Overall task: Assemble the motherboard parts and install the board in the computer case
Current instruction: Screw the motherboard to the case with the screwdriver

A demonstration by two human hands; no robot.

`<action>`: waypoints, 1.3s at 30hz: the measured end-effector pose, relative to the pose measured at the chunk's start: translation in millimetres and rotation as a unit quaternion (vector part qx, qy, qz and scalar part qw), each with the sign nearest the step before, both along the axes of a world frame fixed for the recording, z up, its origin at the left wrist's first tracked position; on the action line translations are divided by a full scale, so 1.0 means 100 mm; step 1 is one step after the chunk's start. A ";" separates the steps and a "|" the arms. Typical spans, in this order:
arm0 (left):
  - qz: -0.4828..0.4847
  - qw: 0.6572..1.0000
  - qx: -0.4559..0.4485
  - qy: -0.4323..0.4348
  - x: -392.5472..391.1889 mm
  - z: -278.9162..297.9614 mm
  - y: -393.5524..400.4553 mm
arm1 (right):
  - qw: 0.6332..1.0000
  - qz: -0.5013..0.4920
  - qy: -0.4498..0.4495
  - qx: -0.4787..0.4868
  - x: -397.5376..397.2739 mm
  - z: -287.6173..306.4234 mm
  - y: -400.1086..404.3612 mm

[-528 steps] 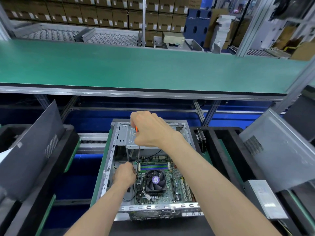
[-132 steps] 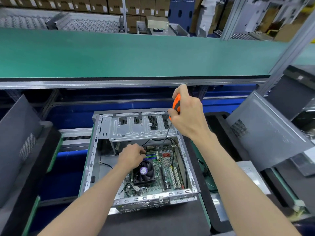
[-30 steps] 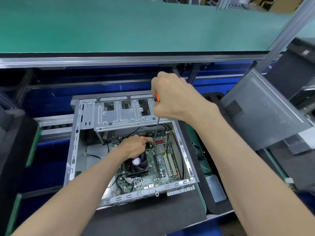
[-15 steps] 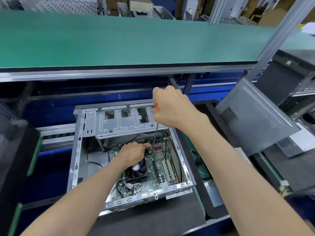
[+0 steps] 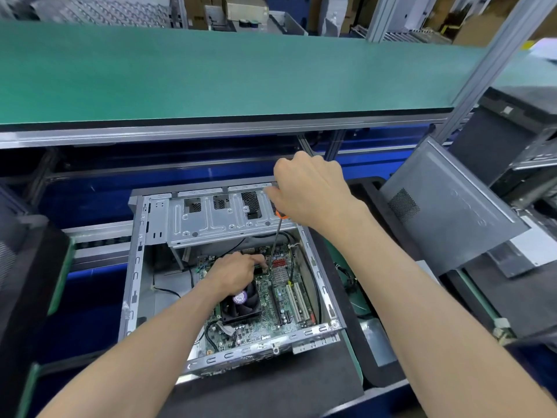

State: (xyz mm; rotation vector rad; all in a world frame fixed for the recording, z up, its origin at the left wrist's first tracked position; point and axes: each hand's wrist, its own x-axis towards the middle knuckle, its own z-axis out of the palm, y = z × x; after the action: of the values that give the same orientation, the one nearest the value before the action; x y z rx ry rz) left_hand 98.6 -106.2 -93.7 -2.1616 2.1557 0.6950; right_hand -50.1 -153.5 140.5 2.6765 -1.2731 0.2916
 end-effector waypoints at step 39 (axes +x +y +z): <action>0.030 0.999 0.026 0.023 0.00 0.03 0.01 | 0.996 0.049 -0.017 0.068 0.01 0.04 0.04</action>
State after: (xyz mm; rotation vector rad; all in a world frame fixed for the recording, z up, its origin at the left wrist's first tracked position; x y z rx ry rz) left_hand 98.7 -105.5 -90.2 -2.2130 2.0774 0.8030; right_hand -49.3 -149.1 144.9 2.8658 -1.2150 0.2725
